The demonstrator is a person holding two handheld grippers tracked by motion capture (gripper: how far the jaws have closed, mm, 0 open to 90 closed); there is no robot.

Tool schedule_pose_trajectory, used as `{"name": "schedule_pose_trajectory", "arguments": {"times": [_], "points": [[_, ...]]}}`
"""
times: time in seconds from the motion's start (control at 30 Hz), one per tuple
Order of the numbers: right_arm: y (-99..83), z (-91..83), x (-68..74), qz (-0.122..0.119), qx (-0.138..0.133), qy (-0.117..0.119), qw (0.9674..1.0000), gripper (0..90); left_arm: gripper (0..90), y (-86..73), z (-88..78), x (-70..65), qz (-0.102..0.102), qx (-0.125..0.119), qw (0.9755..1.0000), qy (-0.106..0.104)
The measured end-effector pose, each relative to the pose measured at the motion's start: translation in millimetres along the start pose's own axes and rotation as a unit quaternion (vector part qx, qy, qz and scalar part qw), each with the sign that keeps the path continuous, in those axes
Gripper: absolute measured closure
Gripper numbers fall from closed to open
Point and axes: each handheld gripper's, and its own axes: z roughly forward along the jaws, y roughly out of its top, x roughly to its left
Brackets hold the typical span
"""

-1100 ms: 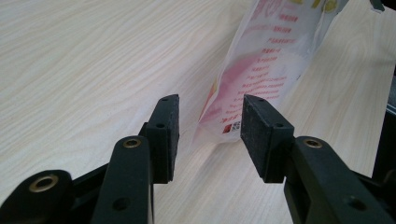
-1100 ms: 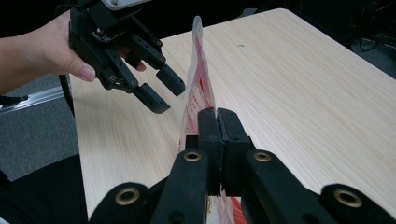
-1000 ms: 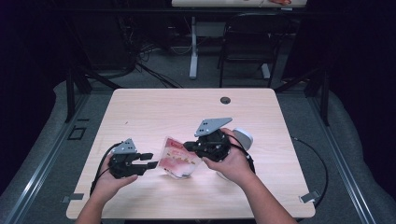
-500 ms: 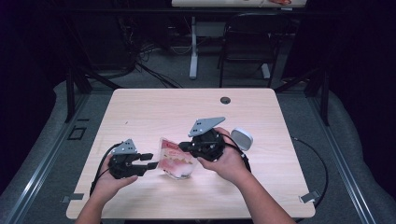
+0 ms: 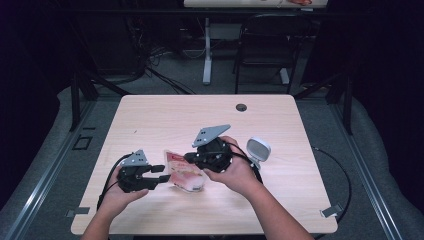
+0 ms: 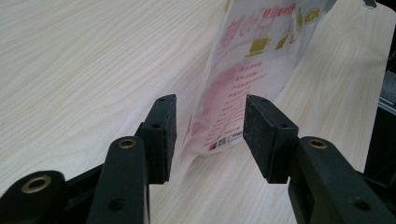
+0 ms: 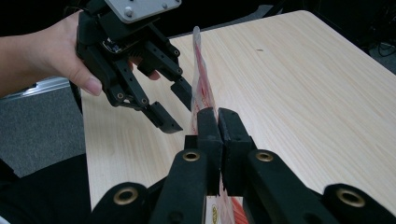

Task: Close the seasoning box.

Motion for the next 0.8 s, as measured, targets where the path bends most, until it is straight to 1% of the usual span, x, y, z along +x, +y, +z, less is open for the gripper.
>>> {"name": "schedule_pose_trajectory", "arguments": {"times": [0.1, 0.2, 0.23, 0.27, 0.3, 0.37, 0.4, 0.47, 0.53, 0.63, 0.8], "points": [[1.7, 3.4, 1.8, -0.001, 0.000, 0.004, 1.0000, 87.5, 53.8, 0.0, -0.6, 0.1, -0.001, -0.002, 1.0000, -0.002], [3.2, 6.3, 2.0, 0.003, 0.003, 0.009, 1.0000, 83.4, 53.3, 0.1, -0.6, -0.1, 0.000, -0.003, 1.0000, -0.003], [3.7, 7.3, 2.1, 0.006, 0.000, 0.013, 0.9999, 82.5, 53.3, 0.1, -0.3, -0.3, 0.001, -0.002, 1.0000, -0.004], [4.3, 7.6, 2.6, 0.008, -0.002, 0.011, 0.9999, 81.0, 53.3, -0.2, 0.6, -0.9, 0.000, -0.005, 1.0000, -0.003], [5.3, 7.4, 2.7, 0.006, -0.004, 0.011, 0.9999, 79.7, 53.2, -0.1, 0.7, -1.7, 0.001, -0.004, 1.0000, 0.005], [7.2, 6.8, 3.6, 0.009, -0.012, 0.011, 0.9998, 78.2, 53.2, -0.1, 0.6, -1.7, 0.001, -0.004, 1.0000, 0.004], [8.3, 6.3, 3.5, 0.008, -0.015, 0.015, 0.9997, 77.8, 53.3, -0.3, 0.5, -1.0, 0.001, -0.006, 1.0000, -0.003], [10.2, 5.6, 4.0, 0.009, -0.018, 0.015, 0.9997, 76.3, 53.2, -0.1, -0.9, -0.2, 0.002, -0.001, 1.0000, -0.006], [11.3, 5.1, 4.1, 0.009, -0.021, 0.013, 0.9997, 75.3, 53.2, -0.5, -1.6, 0.1, 0.000, -0.004, 1.0000, -0.003], [12.2, 4.8, 4.7, 0.015, -0.030, 0.015, 0.9993, 73.0, 53.2, -1.0, -3.0, 1.4, -0.002, -0.005, 1.0000, -0.004], [13.3, 3.6, 6.3, 0.013, -0.032, 0.018, 0.9992, 70.2, 53.1, -1.2, -5.1, 2.5, -0.003, -0.007, 1.0000, -0.003]]}}
